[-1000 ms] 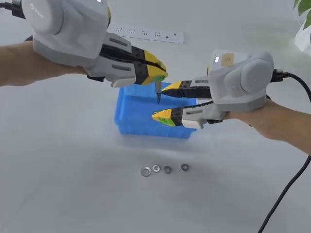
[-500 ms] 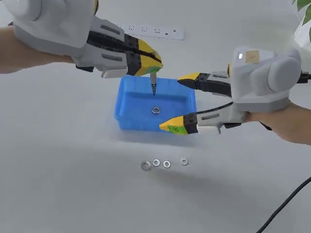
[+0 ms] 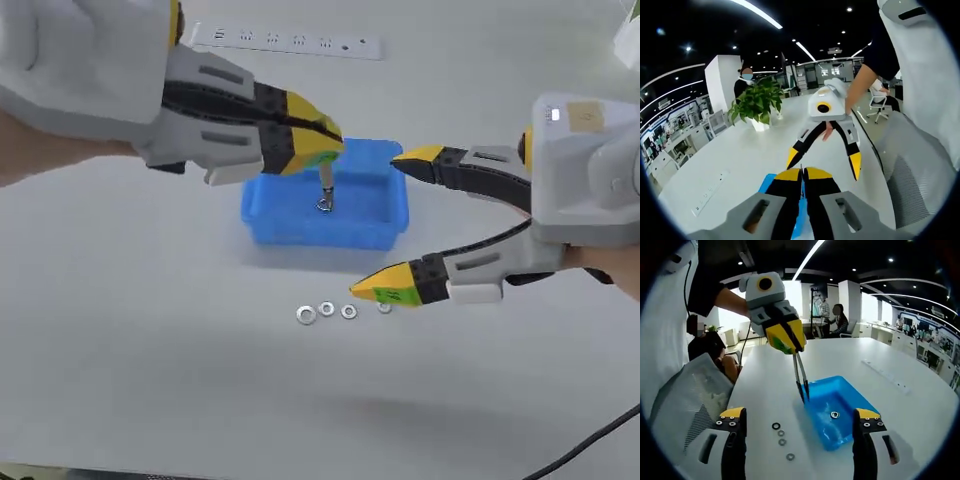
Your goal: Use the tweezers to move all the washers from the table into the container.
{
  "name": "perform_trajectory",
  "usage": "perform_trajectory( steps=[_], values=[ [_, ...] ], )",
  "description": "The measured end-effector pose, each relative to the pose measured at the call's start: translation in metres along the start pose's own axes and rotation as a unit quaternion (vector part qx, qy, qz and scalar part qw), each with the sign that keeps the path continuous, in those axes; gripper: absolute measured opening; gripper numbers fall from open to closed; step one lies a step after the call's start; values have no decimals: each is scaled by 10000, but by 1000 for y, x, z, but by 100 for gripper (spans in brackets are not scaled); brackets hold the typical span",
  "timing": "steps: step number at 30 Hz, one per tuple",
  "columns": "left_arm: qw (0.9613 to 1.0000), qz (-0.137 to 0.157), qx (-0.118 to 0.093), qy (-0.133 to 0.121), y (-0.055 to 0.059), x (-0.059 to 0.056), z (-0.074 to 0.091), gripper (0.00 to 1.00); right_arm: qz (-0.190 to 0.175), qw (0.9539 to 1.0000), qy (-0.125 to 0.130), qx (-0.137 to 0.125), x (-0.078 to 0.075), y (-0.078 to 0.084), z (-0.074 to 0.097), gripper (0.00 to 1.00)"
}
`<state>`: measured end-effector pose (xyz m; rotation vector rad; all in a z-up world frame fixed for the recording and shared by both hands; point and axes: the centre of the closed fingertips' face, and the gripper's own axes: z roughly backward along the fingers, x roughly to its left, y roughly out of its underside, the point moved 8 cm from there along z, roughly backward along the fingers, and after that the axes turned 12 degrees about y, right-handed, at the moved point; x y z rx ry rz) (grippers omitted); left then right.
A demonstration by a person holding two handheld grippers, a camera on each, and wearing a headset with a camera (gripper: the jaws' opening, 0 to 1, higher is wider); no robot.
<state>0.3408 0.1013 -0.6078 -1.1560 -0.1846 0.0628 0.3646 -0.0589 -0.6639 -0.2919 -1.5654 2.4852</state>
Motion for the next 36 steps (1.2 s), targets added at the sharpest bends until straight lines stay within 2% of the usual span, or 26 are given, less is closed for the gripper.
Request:
perform_trajectory(
  steps=[2,3,6,12,15,18,23,36],
  values=[
    [10000,12,32,31,3,-6,-1,5,24,10000,16,17,1,2,4,90],
    [9998,-150,54,-88,3,-10,-2,5,40,10000,28,33,2,3,6,91],
    [9997,-170,15,-148,7,-16,-1,5,26,10000,61,48,3,4,10,95],
    [9996,-195,167,-77,11,-32,-6,5,8,9999,-22,114,13,10,15,98],
    [9998,-59,155,-59,16,-38,-8,5,37,9998,-62,185,17,14,18,98],
    [9997,10,240,-44,24,-46,-12,5,78,9996,-75,262,21,19,21,97],
    [9995,174,254,-17,33,-59,-17,5,-58,9995,-53,302,22,24,23,97],
    [9987,386,338,-40,50,-65,-20,5,-309,9990,-7,315,23,29,24,96]
  ],
)
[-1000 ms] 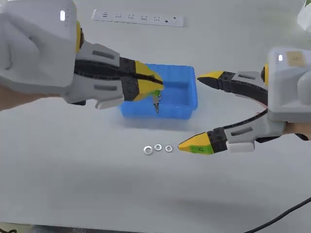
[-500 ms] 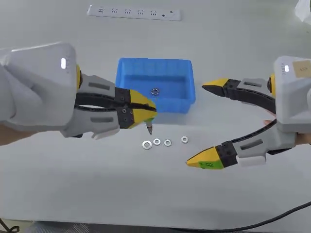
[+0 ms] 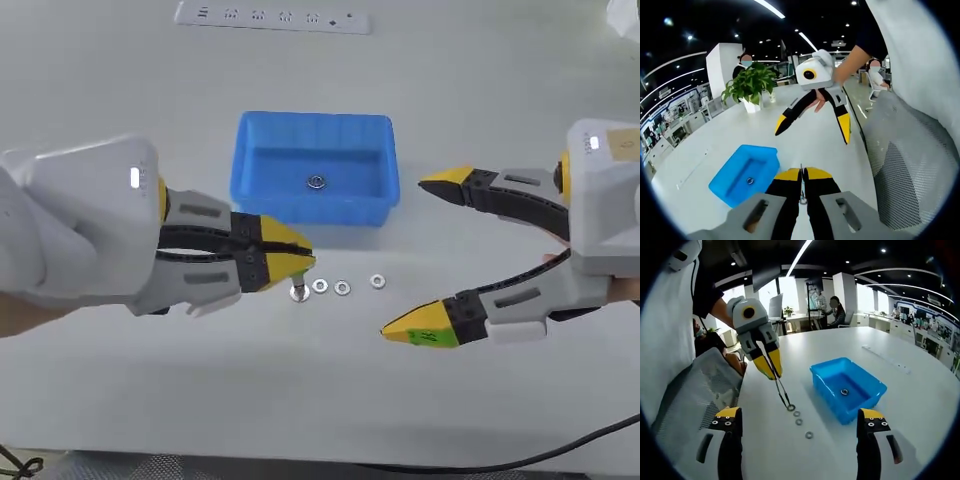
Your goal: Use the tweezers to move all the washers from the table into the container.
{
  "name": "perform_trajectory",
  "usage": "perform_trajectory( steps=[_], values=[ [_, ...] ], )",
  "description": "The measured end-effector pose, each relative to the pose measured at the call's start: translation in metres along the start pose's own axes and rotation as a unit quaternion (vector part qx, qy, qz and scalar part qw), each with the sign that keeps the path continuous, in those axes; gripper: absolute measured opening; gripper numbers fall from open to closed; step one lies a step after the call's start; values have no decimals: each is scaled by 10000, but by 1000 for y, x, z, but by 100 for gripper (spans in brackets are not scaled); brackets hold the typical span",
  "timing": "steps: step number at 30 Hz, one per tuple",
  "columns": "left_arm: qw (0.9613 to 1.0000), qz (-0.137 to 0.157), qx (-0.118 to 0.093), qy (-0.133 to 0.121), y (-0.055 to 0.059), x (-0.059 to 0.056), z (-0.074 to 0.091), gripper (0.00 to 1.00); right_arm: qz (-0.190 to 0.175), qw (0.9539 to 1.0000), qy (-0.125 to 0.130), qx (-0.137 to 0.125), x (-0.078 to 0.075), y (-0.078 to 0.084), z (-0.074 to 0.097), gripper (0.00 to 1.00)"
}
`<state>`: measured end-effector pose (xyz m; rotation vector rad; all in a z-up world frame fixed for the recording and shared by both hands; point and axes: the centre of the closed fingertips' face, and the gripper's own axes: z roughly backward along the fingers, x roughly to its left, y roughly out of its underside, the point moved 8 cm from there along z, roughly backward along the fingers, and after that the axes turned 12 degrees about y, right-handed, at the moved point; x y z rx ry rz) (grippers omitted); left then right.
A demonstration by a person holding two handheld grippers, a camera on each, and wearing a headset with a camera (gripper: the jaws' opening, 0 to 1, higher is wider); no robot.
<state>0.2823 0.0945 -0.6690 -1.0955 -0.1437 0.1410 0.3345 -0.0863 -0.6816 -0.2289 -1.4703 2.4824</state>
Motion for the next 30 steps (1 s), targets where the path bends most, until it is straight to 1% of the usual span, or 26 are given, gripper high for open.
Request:
perform_trajectory(
  steps=[4,6,11,17,19,21,24,27,30],
  values=[
    [10000,54,14,15,2,0,0,5,-17,10000,-29,24,1,2,0,96],
    [10000,22,34,19,2,-1,-1,5,-24,10000,-23,31,1,2,0,96],
    [10000,-3,-14,-17,2,-2,-2,5,-23,10000,-33,30,0,1,-1,95],
    [10000,14,-42,-43,3,-3,-1,5,-30,9999,-115,34,3,0,-4,95],
    [10000,-11,-32,0,4,-4,0,5,62,9997,-237,81,7,1,-8,93],
    [10000,-36,-14,40,4,-5,1,5,248,9989,-386,138,11,3,-12,89],
    [10000,6,-25,83,4,-4,1,5,250,9975,-647,158,22,3,-19,86],
    [10000,34,-36,78,4,-3,1,5,368,9955,-856,183,31,3,-27,82],
    [9999,39,-46,90,4,-1,1,6,366,9939,-1028,170,38,2,-36,78]
  ],
)
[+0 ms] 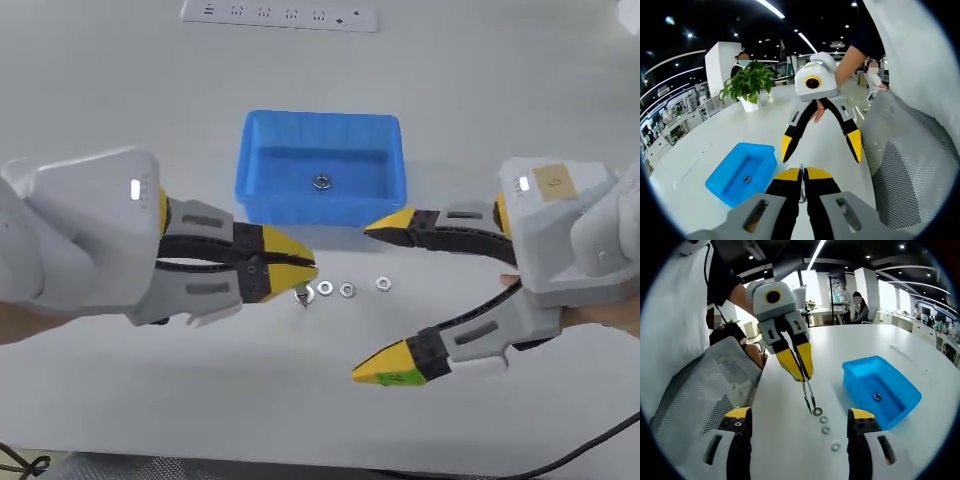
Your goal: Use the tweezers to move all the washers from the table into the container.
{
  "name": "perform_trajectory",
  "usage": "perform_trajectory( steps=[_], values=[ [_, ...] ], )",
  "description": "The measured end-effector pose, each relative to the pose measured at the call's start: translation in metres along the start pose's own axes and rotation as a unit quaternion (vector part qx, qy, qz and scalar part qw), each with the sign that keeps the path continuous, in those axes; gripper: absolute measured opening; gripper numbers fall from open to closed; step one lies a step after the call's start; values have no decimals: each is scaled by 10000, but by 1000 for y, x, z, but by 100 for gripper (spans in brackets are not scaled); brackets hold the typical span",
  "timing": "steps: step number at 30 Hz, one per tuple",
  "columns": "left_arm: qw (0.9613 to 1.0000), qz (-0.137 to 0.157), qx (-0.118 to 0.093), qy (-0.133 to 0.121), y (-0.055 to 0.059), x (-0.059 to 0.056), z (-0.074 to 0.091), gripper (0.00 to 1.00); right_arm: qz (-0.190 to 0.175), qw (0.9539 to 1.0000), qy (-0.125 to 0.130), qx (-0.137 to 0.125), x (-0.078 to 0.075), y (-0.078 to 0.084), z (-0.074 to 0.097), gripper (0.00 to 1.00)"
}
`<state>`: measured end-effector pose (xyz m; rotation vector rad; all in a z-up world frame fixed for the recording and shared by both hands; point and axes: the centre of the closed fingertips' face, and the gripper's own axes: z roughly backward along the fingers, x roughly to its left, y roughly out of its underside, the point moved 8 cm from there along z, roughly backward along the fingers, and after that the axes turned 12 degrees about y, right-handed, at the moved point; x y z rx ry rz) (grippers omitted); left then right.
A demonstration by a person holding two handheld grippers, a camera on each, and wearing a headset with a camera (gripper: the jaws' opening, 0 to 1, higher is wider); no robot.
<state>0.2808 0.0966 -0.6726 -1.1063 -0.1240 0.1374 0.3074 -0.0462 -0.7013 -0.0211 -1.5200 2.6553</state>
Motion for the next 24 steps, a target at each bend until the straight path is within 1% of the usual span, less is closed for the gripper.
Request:
perform_trajectory(
  steps=[4,6,8,9,12,14,17,19,21,24],
  values=[
    [10000,30,-12,-13,0,2,0,6,128,9999,-103,-2,1,3,-19,70],
    [10000,43,-11,-19,1,3,1,6,215,9996,-186,28,1,3,-27,67],
    [10000,44,-6,-12,1,3,1,6,283,9994,-212,64,1,4,-33,62],
    [10000,38,-1,-7,1,2,2,6,292,9993,-234,61,0,3,-35,58],
    [10000,31,11,0,1,2,2,6,397,9989,-257,73,-1,1,-42,53],
    [10000,39,7,-5,1,1,2,6,499,9986,-180,83,-3,-1,-47,48],
    [10000,29,13,18,1,0,1,6,568,9982,-162,101,-5,-1,-53,42],
    [10000,36,9,21,1,0,1,6,695,9974,-153,109,-4,-3,-57,35],
    [10000,44,6,17,1,0,1,6,742,9971,-142,93,-3,-3,-59,29],
    [10000,19,33,23,1,0,2,6,789,9967,-154,106,-2,-5,-59,27]
  ],
)
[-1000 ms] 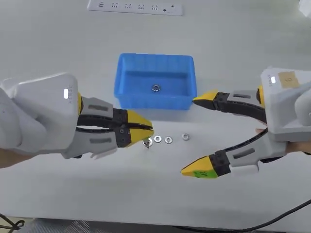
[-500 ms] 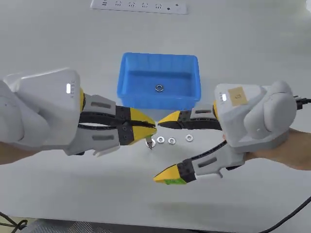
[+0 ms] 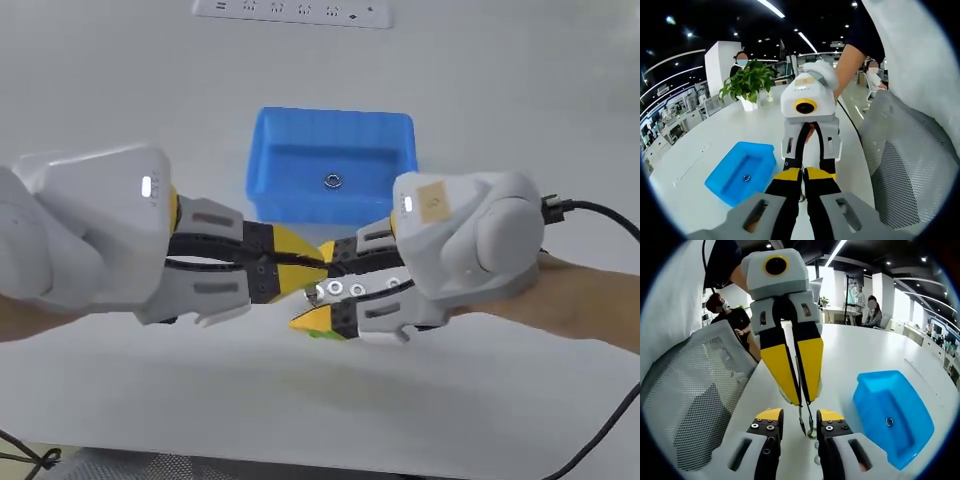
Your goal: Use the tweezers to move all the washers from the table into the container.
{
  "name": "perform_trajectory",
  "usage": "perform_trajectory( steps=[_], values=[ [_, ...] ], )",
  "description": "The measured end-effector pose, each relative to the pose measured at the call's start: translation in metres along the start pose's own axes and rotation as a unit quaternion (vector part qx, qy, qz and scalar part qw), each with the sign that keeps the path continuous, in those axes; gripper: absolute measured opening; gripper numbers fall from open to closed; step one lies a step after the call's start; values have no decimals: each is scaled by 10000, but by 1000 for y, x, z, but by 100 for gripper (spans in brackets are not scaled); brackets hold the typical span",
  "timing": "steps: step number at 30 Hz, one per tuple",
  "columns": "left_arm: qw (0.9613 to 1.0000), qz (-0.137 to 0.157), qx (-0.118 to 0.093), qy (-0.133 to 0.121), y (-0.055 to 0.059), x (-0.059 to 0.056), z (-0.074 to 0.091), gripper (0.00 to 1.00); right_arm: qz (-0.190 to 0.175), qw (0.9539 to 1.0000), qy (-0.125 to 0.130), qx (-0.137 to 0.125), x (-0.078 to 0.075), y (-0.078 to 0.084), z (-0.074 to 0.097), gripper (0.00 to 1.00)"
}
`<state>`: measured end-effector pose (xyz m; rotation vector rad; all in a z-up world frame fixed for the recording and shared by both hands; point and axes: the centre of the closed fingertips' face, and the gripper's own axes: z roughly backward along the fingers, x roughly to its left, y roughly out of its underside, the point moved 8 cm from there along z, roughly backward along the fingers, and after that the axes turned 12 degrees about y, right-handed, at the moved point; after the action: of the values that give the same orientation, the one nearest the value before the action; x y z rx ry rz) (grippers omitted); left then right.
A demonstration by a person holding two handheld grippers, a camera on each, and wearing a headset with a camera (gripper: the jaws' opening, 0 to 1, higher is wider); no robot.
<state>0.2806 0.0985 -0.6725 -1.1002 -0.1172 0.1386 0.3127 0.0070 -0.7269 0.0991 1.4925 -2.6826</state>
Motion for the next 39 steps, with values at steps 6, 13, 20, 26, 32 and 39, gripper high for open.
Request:
perform_trajectory(
  steps=[6,13,20,26,32,39],
  values=[
    [10000,12,15,-2,1,-1,1,6,159,9998,-12,83,1,2,-2,19],
    [10000,32,-15,29,0,-4,0,6,229,9997,47,98,-2,2,-2,12],
    [10000,41,-49,-35,-1,-2,-3,6,426,9989,64,167,-2,3,-3,11],
    [10000,57,-67,-30,-2,-2,-7,6,520,9981,67,332,-2,6,1,13],
    [10000,62,-74,5,-3,0,-9,6,504,9982,91,305,-3,8,2,12],
    [10000,56,-43,32,-3,2,-9,6,585,9978,72,306,-5,9,3,10]
  ],
)
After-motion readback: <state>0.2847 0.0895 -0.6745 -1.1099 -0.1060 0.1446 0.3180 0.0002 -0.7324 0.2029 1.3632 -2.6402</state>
